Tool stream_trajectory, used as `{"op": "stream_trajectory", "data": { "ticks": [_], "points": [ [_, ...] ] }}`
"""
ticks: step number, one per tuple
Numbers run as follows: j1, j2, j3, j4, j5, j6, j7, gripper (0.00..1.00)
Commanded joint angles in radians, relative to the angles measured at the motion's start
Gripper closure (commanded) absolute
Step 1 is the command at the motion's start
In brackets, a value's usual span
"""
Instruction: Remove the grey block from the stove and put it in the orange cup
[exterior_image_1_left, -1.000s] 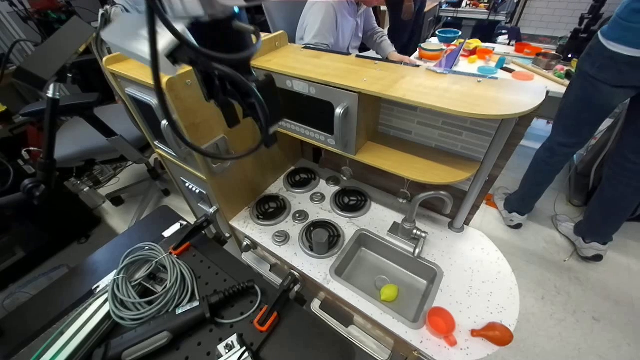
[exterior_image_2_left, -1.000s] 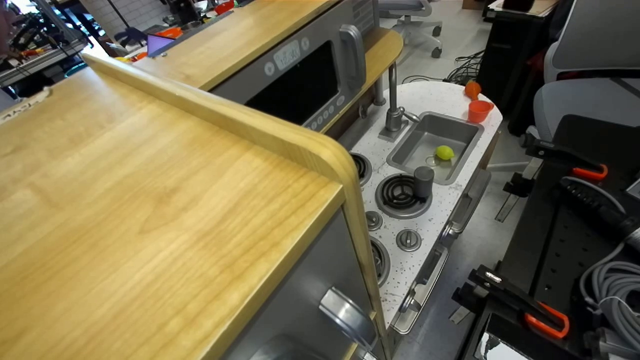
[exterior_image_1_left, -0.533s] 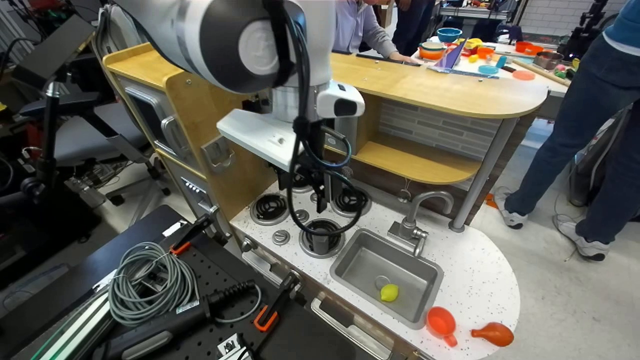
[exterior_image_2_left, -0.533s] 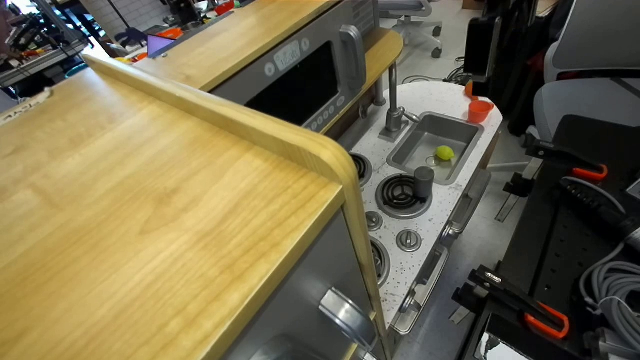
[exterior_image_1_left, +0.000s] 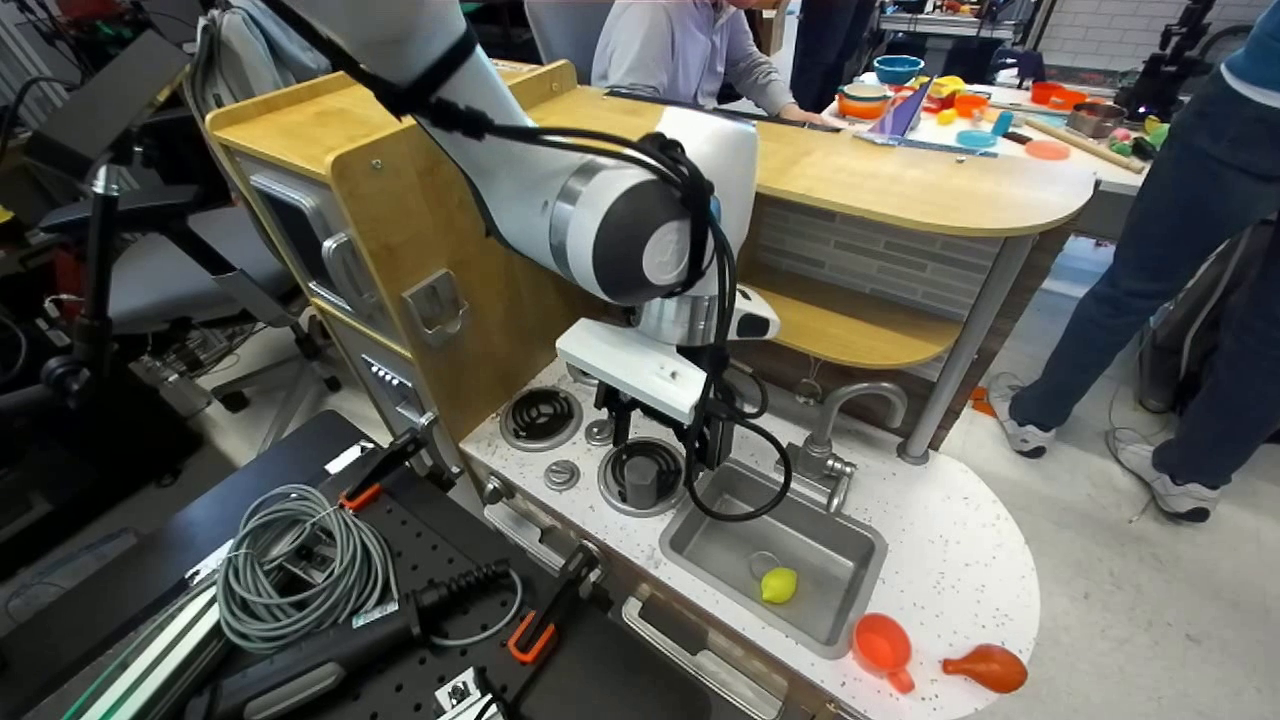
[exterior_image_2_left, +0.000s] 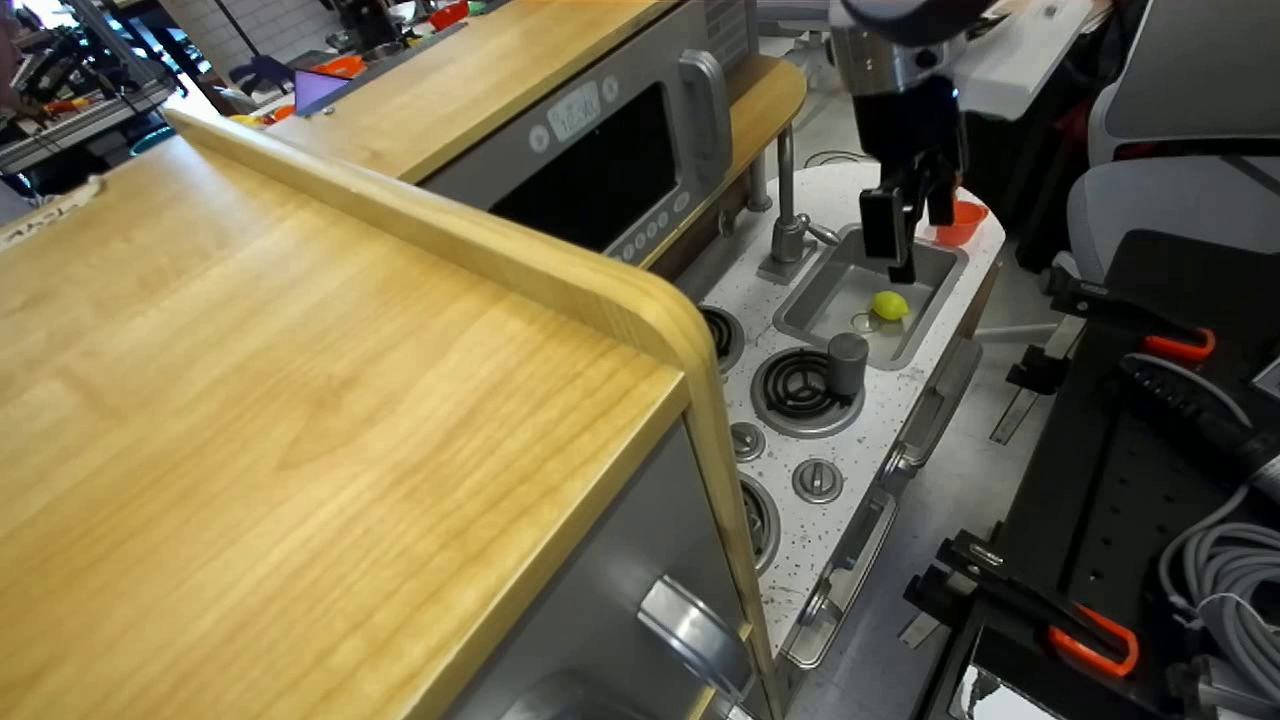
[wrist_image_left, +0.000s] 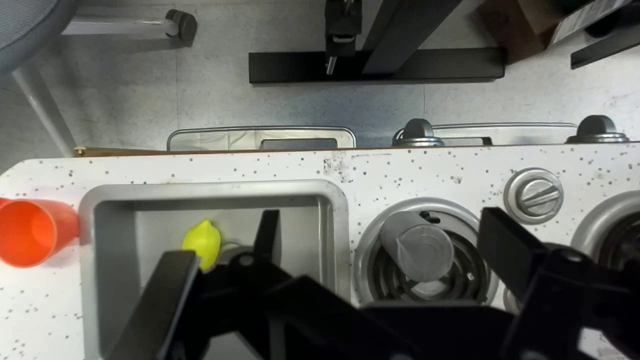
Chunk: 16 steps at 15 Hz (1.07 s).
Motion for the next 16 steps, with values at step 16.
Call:
{"op": "stream_trajectory", "data": {
  "ticks": [16],
  "points": [
    [0.045, 0.372, 0.053, 0.259, -0.067, 0.081, 0.002, 0.0]
  ]
}}
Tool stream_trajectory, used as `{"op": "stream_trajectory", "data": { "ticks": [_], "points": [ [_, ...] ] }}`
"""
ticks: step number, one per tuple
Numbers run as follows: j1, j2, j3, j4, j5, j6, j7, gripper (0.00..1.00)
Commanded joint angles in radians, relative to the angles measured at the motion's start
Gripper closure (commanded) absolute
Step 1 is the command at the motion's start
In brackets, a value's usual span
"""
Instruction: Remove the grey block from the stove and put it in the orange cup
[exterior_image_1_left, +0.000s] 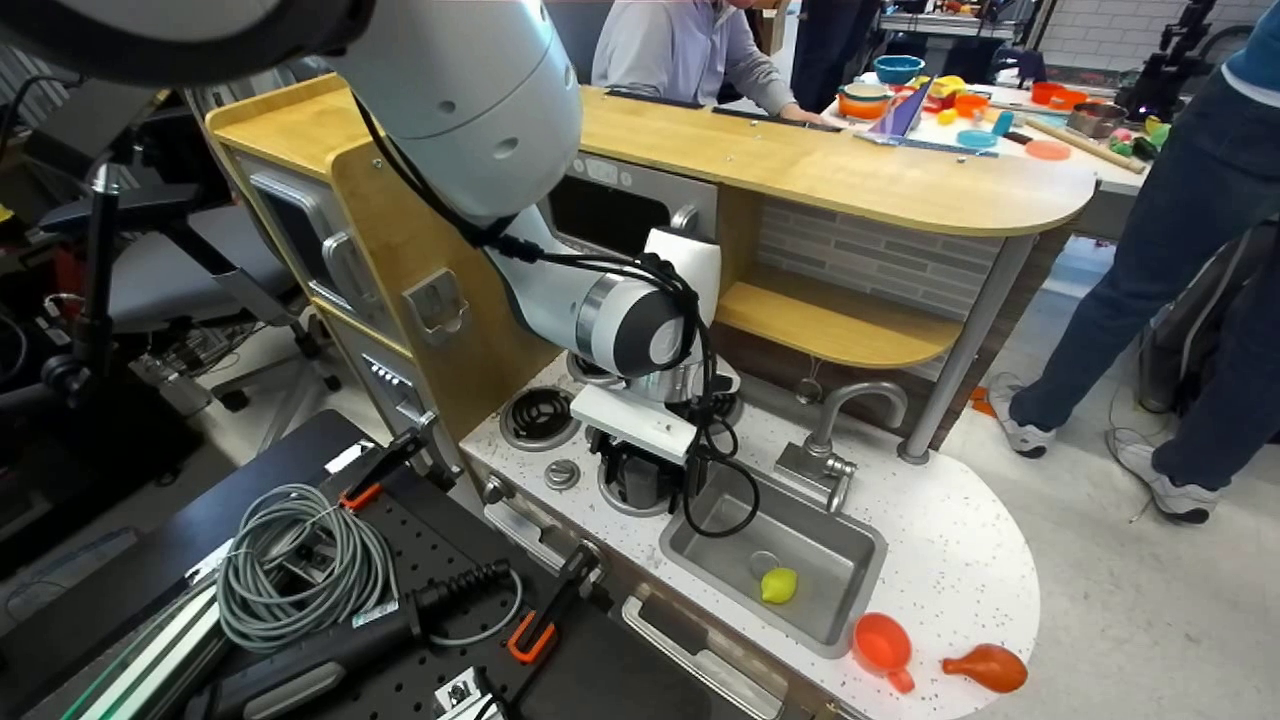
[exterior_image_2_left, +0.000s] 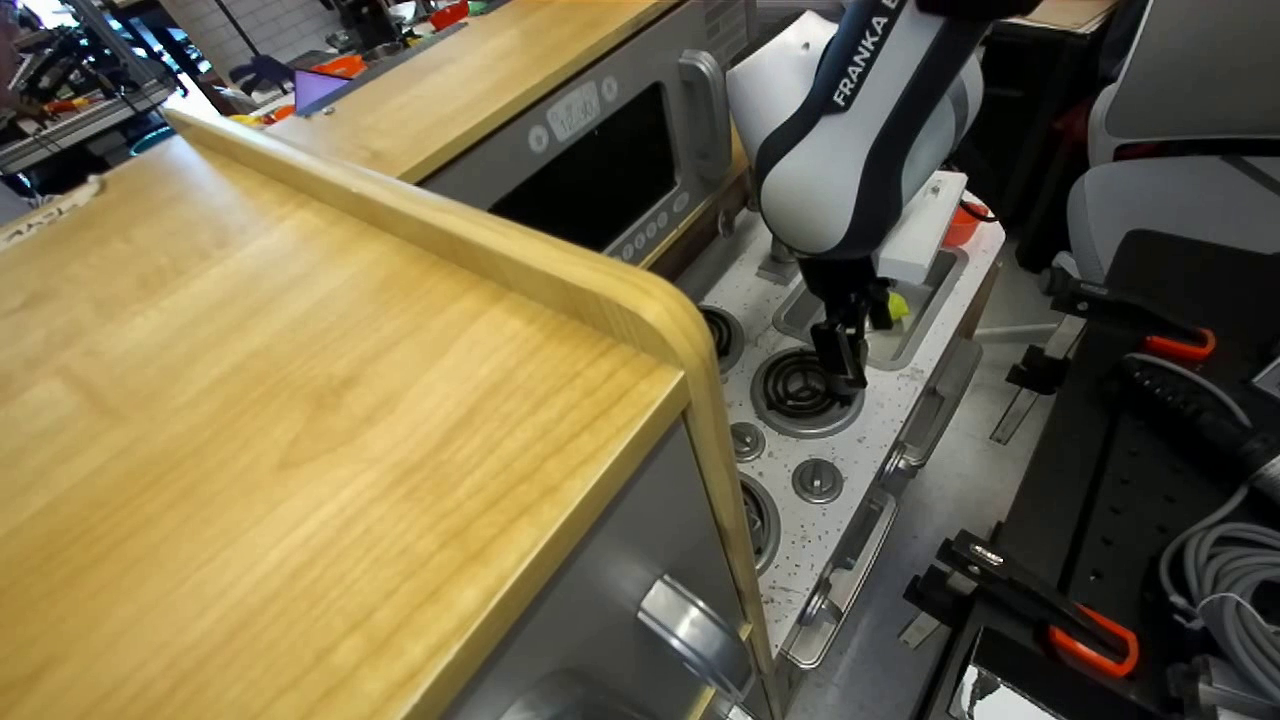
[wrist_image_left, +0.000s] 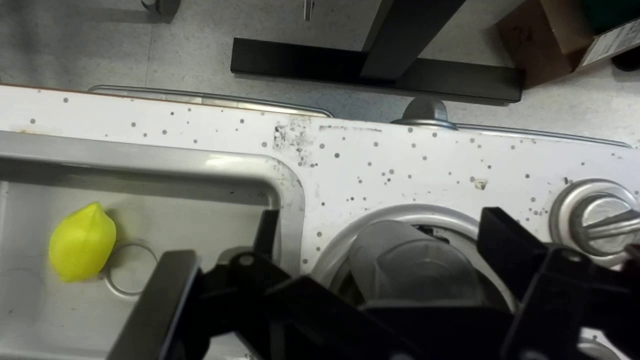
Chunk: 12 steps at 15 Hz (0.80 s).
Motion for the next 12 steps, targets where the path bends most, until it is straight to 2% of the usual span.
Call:
{"op": "stream_trajectory", "data": {
  "ticks": [1, 5, 6, 7, 12],
  "points": [
    [0.014, 0.011, 0.005, 0.012, -0.021, 0.034, -0.002, 0.0],
    [0.008, -0.015, 0.024, -0.024, -0.014, 0.078, -0.027, 0.0],
    [0.007, -0.018, 0.029, -0.033, -0.013, 0.093, -0.033, 0.11],
    [0.005, -0.021, 0.034, -0.044, -0.012, 0.11, -0.039, 0.26],
    [0.012, -0.033, 0.05, -0.078, -0.016, 0.143, -0.048, 0.66]
  ]
}}
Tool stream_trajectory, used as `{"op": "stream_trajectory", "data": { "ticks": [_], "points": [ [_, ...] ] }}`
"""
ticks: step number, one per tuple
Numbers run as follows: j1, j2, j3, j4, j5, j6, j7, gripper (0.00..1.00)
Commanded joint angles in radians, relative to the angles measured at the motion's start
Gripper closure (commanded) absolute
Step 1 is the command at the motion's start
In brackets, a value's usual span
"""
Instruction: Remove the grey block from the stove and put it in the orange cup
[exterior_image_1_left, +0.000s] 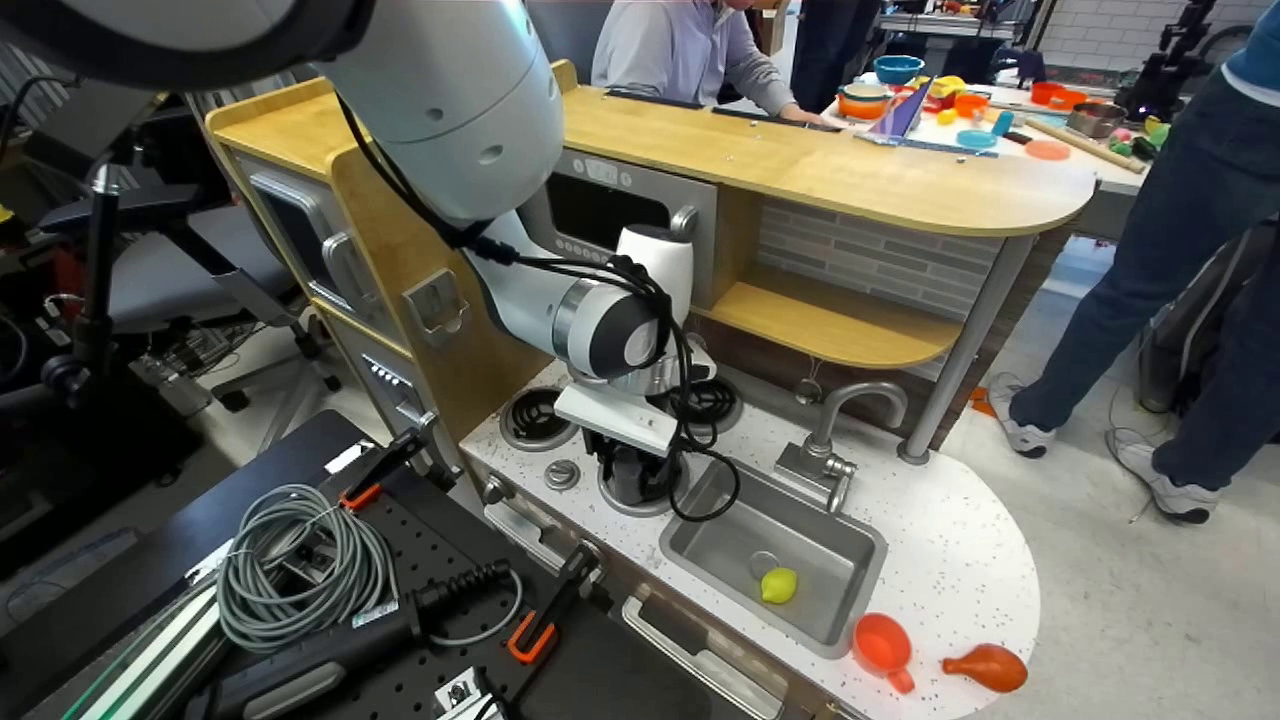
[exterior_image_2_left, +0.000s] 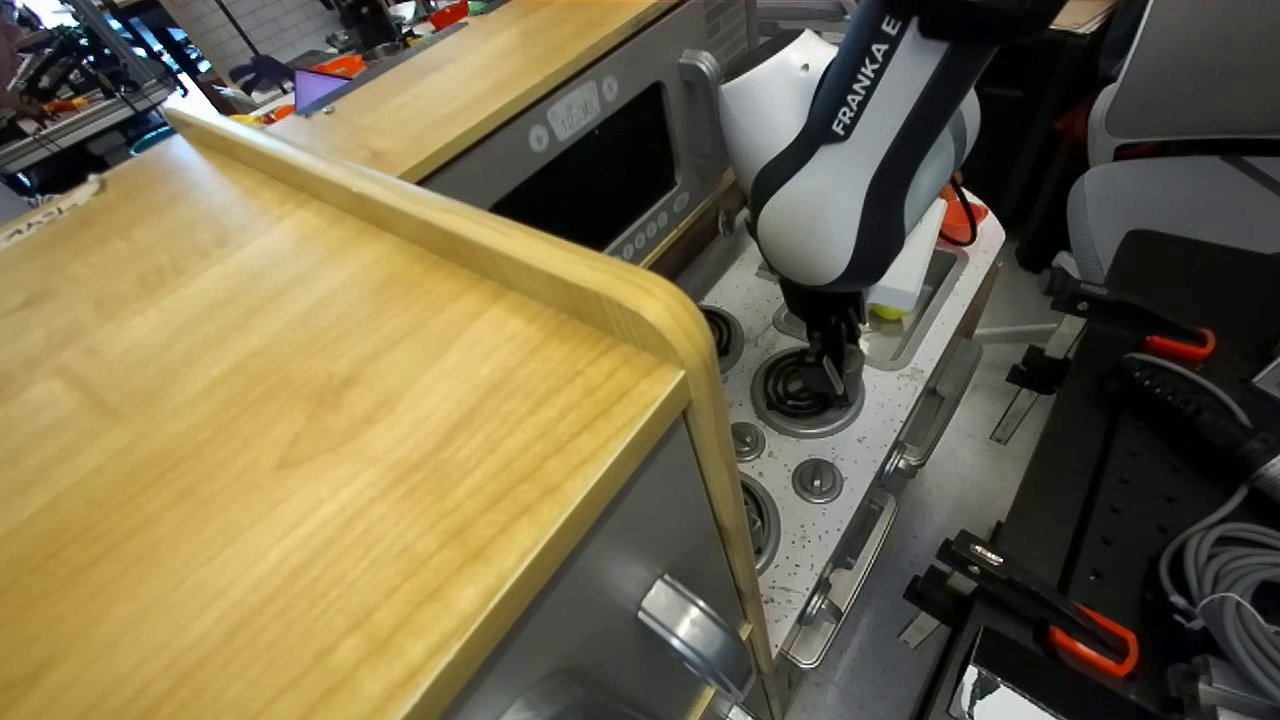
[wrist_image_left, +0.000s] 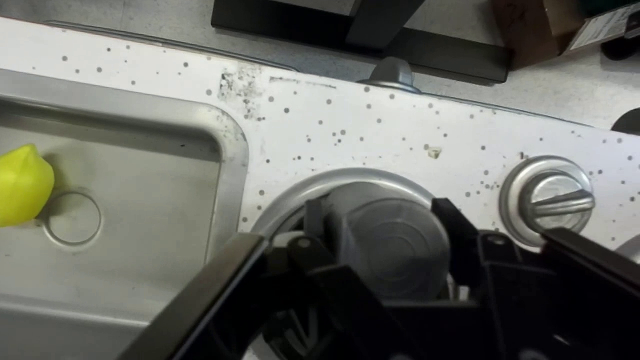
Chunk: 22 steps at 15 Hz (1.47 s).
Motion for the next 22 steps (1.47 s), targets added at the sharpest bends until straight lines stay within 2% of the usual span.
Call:
{"op": "stream_trajectory", "data": {
  "ticks": [1, 2, 6, 10, 13, 16, 22],
  "points": [
    [0.008, -0.04, 0.006, -0.049, -0.016, 0.041, -0.011, 0.73],
    [0.009, -0.053, 0.006, -0.059, -0.017, 0.043, -0.012, 0.8],
    [-0.006, -0.134, -0.01, -0.113, -0.014, 0.049, -0.01, 0.87],
    [-0.052, -0.24, -0.06, -0.149, -0.009, 0.042, -0.009, 0.88],
    [-0.102, -0.289, -0.101, -0.134, 0.003, 0.03, -0.005, 0.88],
    [-0.165, -0.286, -0.132, -0.079, 0.037, 0.01, 0.01, 0.88],
    [-0.274, -0.206, -0.177, 0.027, 0.105, -0.01, 0.062, 0.88]
  ]
}}
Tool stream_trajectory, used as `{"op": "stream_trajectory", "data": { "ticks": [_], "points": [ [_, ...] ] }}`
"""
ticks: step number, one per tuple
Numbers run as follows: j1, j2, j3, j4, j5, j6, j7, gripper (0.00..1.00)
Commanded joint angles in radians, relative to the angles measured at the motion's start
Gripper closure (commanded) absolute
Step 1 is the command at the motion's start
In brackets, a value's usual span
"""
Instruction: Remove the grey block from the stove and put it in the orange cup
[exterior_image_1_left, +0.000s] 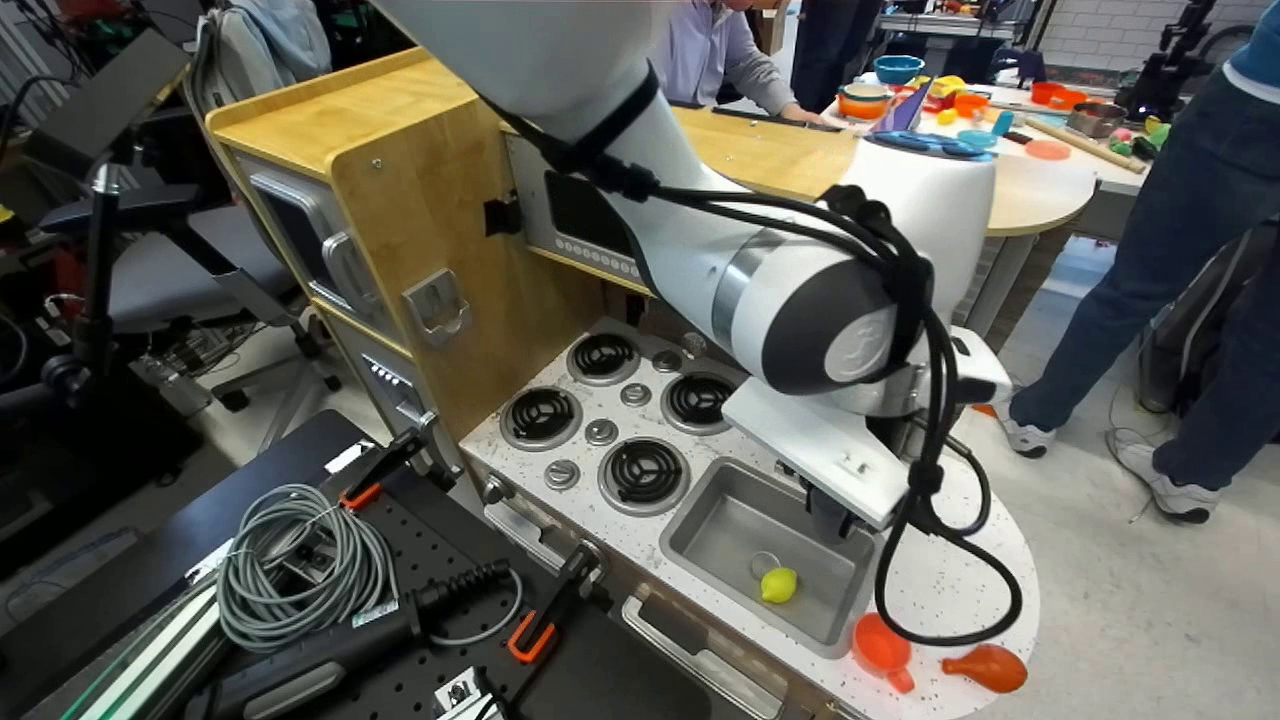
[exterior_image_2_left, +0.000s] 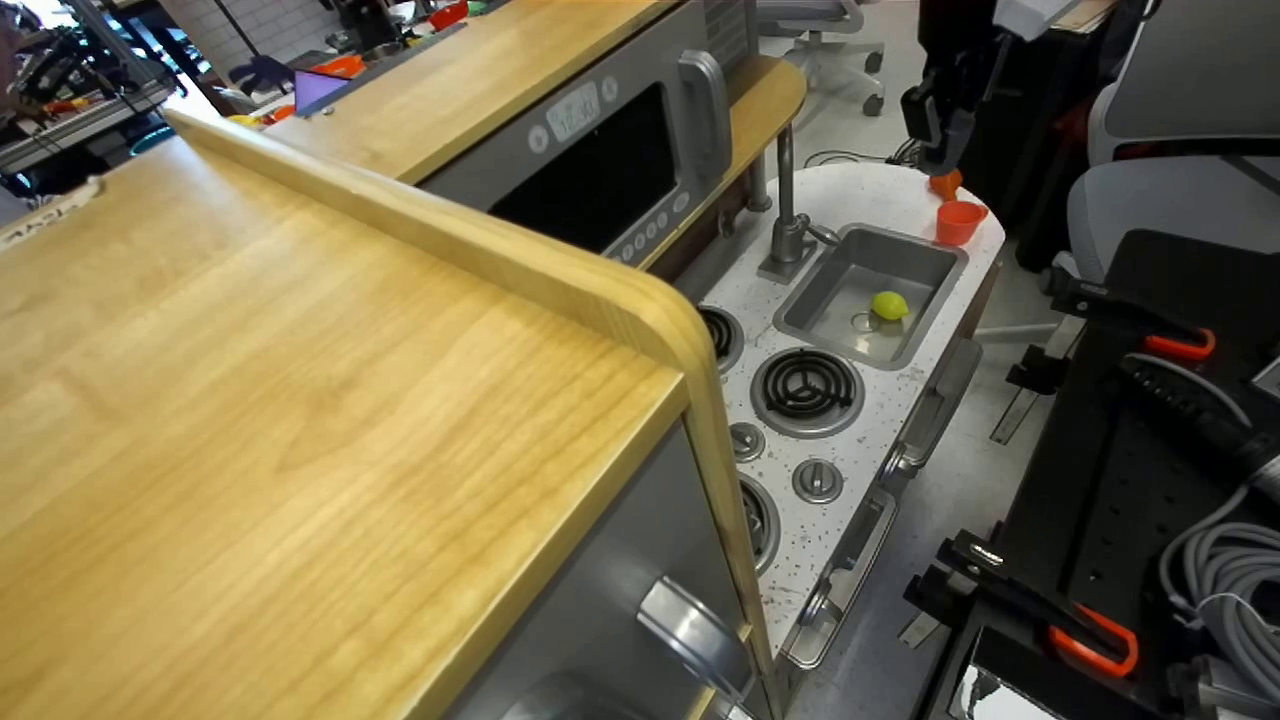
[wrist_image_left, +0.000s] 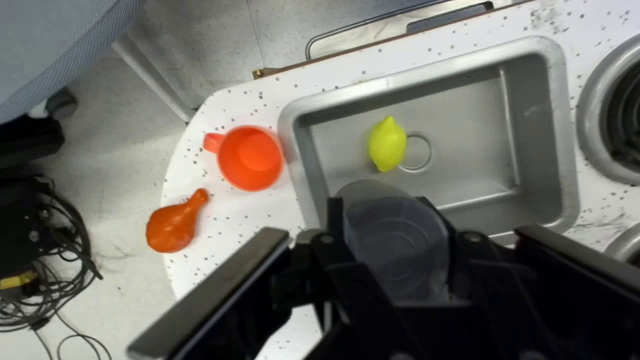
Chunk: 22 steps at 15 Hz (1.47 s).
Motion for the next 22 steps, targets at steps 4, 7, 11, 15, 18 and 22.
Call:
{"op": "stream_trajectory", "data": {
  "ticks": [4, 7, 11, 15, 18, 22],
  "points": [
    [-0.09, 0.128, -0.016, 0.138, 0.085, -0.038, 0.071, 0.88],
    [-0.111, 0.196, -0.018, 0.203, 0.1, -0.052, 0.098, 0.88],
    [-0.125, 0.291, -0.018, 0.298, 0.106, -0.067, 0.134, 0.88],
    [-0.139, 0.361, -0.016, 0.381, 0.122, -0.115, 0.157, 0.88],
    [-0.144, 0.402, -0.014, 0.435, 0.121, -0.151, 0.166, 0.88],
    [-0.146, 0.44, -0.009, 0.488, 0.127, -0.196, 0.168, 0.88]
  ]
}}
